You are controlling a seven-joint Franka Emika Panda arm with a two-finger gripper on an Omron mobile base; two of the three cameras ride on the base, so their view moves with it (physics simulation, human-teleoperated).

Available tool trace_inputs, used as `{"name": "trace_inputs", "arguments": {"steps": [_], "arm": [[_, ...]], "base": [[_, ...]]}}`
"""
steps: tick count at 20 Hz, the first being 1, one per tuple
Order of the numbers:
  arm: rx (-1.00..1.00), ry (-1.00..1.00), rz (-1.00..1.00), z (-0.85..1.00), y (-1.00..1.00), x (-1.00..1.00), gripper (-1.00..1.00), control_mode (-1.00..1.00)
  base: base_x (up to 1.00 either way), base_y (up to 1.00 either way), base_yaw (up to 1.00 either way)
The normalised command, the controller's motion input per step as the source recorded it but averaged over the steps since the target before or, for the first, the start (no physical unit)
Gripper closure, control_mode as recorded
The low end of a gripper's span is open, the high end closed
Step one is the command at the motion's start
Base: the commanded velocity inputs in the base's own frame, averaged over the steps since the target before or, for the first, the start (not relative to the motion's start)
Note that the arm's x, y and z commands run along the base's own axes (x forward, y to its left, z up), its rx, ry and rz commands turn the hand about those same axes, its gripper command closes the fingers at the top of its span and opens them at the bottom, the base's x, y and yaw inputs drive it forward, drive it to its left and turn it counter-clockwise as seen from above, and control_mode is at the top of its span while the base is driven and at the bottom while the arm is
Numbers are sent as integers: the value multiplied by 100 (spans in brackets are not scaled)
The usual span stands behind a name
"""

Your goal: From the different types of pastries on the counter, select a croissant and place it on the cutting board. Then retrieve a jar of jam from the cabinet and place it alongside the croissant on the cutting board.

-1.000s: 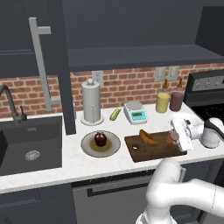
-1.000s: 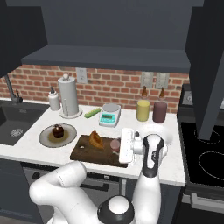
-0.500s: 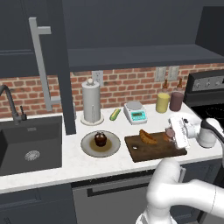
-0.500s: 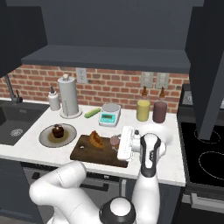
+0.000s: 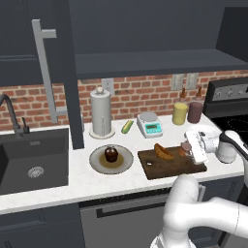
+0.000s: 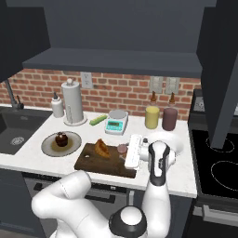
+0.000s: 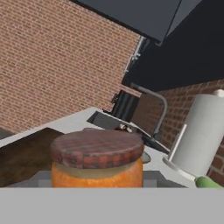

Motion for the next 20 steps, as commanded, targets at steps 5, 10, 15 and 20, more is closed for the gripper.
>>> {"name": "trace_inputs", "arguments": {"steps": [5,10,15,20], "arm": [[0,2,0,-29,-14,19,100,-100],[0,0,0,-35,-20,1,100,-100],[0,0,0,-40,-19,0,100,-100],[0,3,0,-41,-17,0,100,-100]], "base": [[0,0,0],[0,0,0],[0,0,0],[0,0,0]]}}
